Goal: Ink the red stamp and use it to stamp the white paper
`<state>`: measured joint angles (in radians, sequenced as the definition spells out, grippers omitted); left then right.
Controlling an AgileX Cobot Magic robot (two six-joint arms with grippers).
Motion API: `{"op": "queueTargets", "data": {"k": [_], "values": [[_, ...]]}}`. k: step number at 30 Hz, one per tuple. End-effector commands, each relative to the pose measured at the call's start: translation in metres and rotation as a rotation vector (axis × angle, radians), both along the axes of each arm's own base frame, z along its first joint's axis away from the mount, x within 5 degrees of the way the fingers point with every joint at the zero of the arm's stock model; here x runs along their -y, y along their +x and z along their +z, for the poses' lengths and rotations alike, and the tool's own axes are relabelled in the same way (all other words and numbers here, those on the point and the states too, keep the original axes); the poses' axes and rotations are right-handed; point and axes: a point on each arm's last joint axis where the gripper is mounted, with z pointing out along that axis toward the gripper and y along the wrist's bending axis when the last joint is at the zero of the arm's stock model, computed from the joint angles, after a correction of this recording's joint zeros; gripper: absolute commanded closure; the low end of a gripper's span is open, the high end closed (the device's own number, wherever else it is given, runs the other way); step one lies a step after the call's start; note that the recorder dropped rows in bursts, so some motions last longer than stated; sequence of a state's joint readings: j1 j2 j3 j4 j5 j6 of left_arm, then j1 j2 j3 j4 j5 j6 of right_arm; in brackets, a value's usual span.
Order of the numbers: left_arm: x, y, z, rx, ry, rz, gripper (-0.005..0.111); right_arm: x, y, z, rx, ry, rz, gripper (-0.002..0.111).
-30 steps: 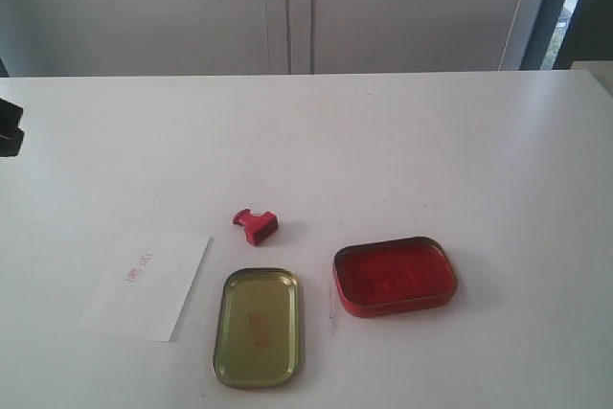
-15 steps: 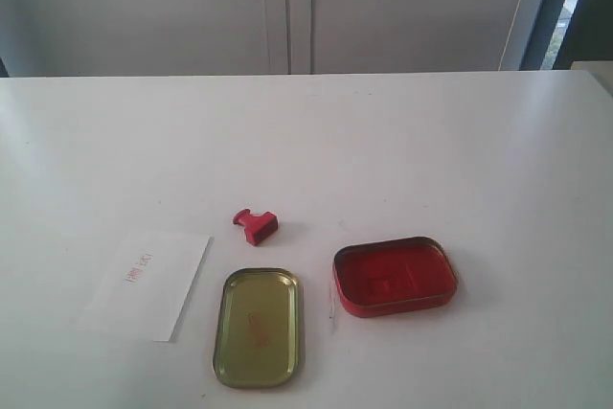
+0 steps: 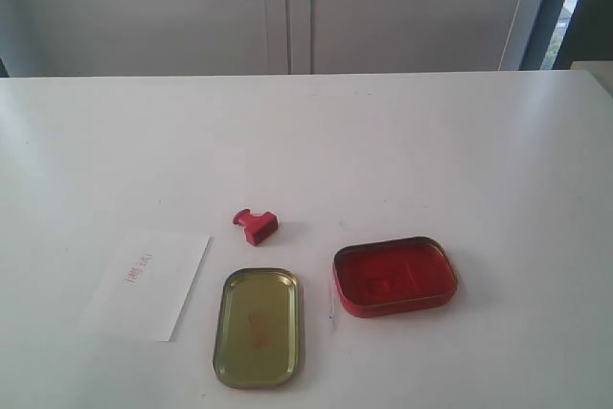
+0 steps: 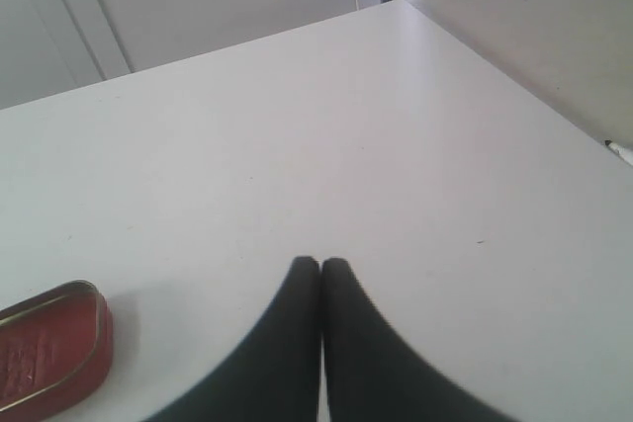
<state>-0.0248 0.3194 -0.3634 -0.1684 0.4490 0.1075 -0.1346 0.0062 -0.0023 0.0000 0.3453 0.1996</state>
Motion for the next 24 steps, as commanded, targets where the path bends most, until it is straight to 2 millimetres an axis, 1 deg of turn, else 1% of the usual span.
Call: {"op": "queueTargets", "data": {"k": [1, 3, 4, 8, 11, 18, 19, 24], "values": [[-0.002, -0.008, -0.021, 0.037, 0.018, 0.015, 0.107, 0.0, 0.0, 0.0, 0.007, -0.001, -0.005, 0.108], [-0.003, -0.012, -0.029, 0.04, 0.028, 0.026, 0.107, 0.0, 0.0, 0.0, 0.007, -0.001, -0.005, 0.108], [-0.005, -0.015, -0.038, 0.047, 0.036, 0.053, 0.107, 0.0, 0.0, 0.0, 0.007, -0.001, -0.005, 0.108], [-0.008, -0.02, -0.053, 0.064, 0.051, 0.102, 0.107, 0.0, 0.0, 0.0, 0.007, -0.001, -0.005, 0.108], [-0.009, -0.024, -0.068, 0.087, 0.061, 0.12, 0.107, 0.0, 0.0, 0.0, 0.007, -0.001, -0.005, 0.108], [-0.01, -0.022, -0.092, 0.05, 0.068, 0.128, 0.107, 0.0, 0.0, 0.0, 0.007, -0.001, -0.005, 0.108], [-0.01, -0.021, -0.094, 0.045, 0.066, 0.13, 0.107, 0.0, 0.0, 0.0, 0.007, -0.001, -0.005, 0.108], [-0.012, -0.02, -0.092, 0.073, 0.078, 0.14, 0.107, 0.0, 0.0, 0.0, 0.007, -0.001, -0.005, 0.108]]}}
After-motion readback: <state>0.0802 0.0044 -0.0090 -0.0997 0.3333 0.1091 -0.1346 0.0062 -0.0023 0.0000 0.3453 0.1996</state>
